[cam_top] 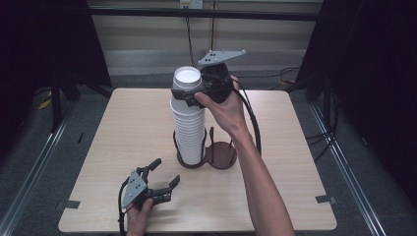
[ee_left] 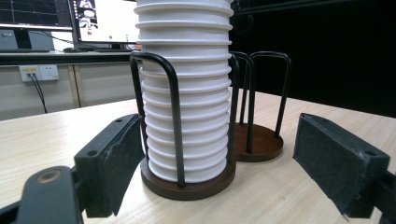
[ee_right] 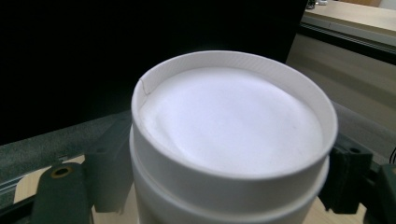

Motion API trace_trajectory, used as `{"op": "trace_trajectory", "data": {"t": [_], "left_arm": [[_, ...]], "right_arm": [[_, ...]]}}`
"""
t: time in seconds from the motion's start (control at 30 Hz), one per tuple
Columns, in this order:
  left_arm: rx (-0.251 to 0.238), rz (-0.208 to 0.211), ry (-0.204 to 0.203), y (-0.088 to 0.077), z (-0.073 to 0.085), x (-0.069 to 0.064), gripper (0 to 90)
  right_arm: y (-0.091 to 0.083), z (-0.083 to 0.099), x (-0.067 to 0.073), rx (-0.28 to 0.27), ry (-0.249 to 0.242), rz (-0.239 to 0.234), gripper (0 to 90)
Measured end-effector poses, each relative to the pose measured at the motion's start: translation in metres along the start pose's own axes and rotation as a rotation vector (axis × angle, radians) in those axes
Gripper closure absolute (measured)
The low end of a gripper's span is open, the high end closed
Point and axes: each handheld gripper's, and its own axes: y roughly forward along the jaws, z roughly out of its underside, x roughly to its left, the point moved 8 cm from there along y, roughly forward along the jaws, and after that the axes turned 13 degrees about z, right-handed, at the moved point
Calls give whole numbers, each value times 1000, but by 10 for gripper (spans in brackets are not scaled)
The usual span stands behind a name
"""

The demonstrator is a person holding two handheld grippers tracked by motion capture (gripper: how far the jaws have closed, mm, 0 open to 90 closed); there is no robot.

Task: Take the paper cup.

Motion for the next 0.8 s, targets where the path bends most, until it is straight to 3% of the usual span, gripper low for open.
{"op": "trace_trajectory", "data": {"t": [0.3,0.47,0.8], "left_arm": [[1,3,1,0,0,0,156],[0,2,0,0,0,0,157],[0,2,-1,0,0,0,157]], "right_arm": [[-7,-13,1,-73,0,2,208],[-15,-22,0,-123,24,-11,210],[-23,-28,-3,-172,62,-21,212]]}}
